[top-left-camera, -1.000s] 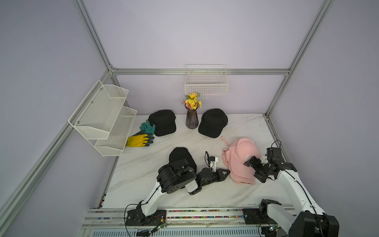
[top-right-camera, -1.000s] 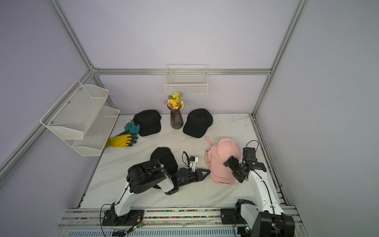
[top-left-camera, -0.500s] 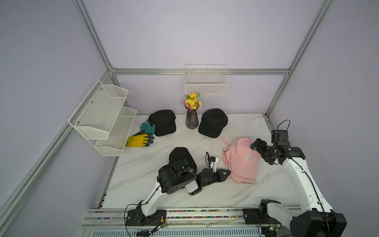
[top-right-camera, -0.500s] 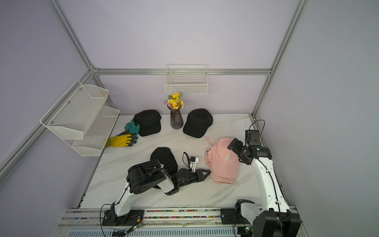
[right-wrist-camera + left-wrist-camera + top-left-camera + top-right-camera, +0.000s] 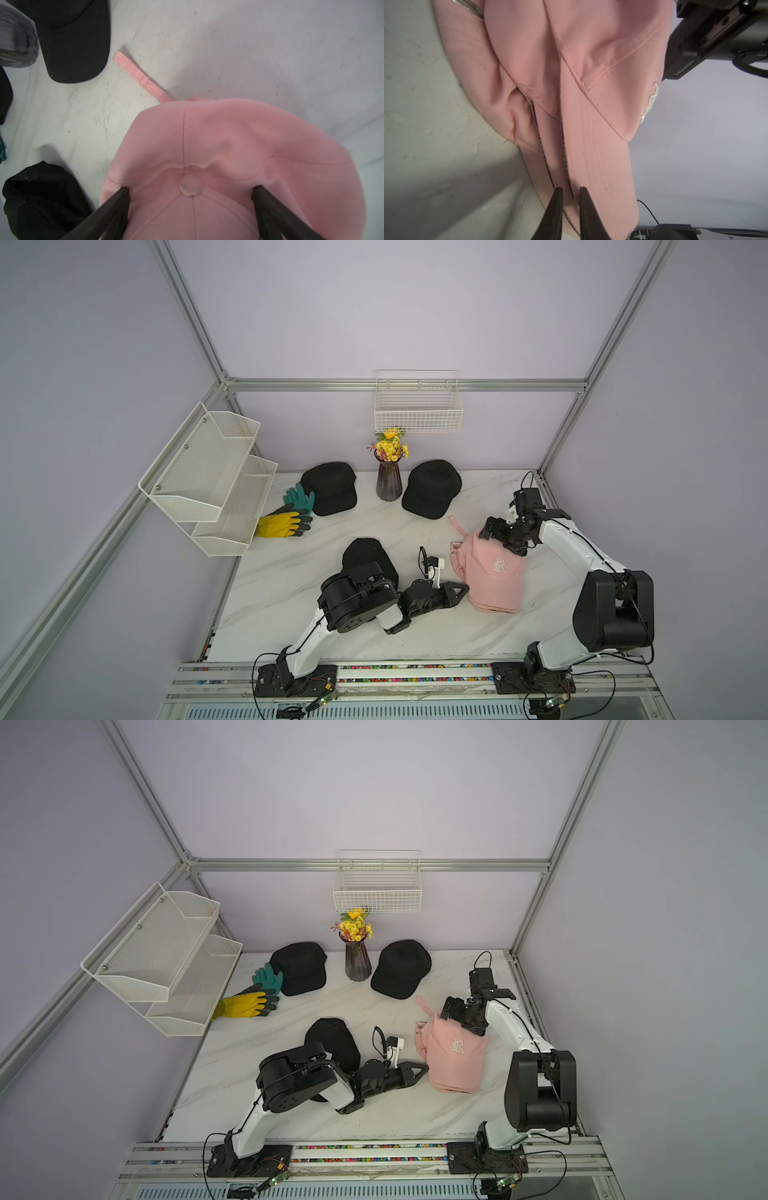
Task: Stack the baseball caps by color
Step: Place the baseball cap on the baseball cap.
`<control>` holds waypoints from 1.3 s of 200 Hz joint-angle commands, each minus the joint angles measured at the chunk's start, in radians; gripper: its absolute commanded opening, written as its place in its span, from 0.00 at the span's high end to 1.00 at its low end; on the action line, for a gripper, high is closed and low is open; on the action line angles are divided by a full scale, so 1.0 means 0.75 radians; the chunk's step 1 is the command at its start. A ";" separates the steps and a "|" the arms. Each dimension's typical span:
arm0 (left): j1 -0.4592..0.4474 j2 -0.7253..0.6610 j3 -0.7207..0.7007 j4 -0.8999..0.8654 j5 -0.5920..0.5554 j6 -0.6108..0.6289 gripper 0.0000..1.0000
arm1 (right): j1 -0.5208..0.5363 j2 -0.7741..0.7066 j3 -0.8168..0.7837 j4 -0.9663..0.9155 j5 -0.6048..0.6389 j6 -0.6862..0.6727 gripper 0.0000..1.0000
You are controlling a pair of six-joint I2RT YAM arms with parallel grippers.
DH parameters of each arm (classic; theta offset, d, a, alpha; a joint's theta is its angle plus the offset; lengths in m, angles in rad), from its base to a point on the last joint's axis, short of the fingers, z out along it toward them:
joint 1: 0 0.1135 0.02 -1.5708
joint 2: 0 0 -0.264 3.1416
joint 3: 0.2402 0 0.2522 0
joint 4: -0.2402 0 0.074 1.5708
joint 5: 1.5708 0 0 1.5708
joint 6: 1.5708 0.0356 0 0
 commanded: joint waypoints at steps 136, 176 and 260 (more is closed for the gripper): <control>0.039 -0.412 0.108 -0.614 -0.055 0.579 0.48 | -0.061 -0.332 0.085 -0.089 0.416 0.238 0.03; -0.008 -0.311 0.457 -0.896 -0.109 0.732 0.52 | -0.368 -0.335 -0.209 0.078 -0.081 0.358 0.03; -0.097 0.010 0.602 -0.814 -0.041 0.583 0.55 | -0.368 -0.234 -0.453 0.301 -0.255 0.398 0.04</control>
